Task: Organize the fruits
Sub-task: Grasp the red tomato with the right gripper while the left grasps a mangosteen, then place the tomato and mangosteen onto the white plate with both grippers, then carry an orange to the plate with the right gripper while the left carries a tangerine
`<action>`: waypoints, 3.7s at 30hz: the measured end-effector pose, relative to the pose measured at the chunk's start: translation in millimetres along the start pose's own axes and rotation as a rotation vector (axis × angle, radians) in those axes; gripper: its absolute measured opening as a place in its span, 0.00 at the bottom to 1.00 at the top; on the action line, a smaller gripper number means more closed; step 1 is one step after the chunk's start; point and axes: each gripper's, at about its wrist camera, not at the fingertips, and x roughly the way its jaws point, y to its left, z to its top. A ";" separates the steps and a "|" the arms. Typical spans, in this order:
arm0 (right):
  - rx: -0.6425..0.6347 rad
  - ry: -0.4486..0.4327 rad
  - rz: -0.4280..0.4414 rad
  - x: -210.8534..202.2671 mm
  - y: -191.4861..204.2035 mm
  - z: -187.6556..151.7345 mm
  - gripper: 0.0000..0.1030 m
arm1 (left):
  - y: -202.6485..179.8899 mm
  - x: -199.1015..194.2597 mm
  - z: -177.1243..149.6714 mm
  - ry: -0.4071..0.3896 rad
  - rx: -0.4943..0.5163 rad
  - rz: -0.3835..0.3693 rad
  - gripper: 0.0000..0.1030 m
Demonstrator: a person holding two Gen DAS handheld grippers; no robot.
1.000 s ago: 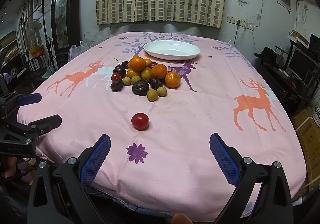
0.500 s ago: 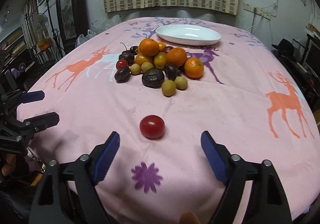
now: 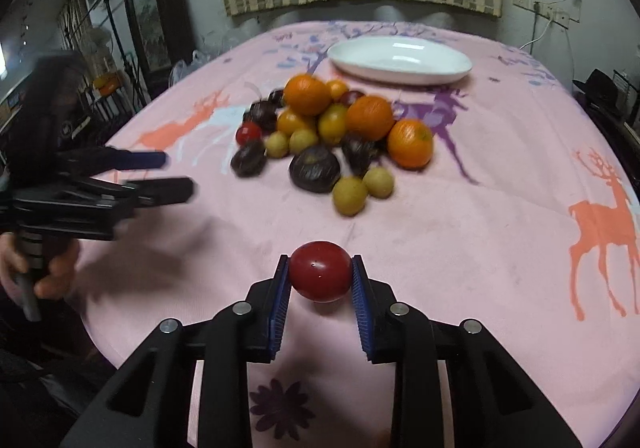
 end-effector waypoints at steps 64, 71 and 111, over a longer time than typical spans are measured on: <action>-0.222 0.072 -0.079 103.2 -6.8 104.4 0.42 | 48.2 -17.1 60.6 -0.136 -0.057 -0.005 0.94; -0.099 -0.012 -0.047 68.2 -24.8 107.8 0.41 | 20.6 12.0 85.0 -0.134 0.052 -0.035 0.93; 0.070 -0.115 -0.040 146.7 -106.4 219.1 0.73 | 54.8 96.6 258.6 -0.141 -0.023 0.055 0.92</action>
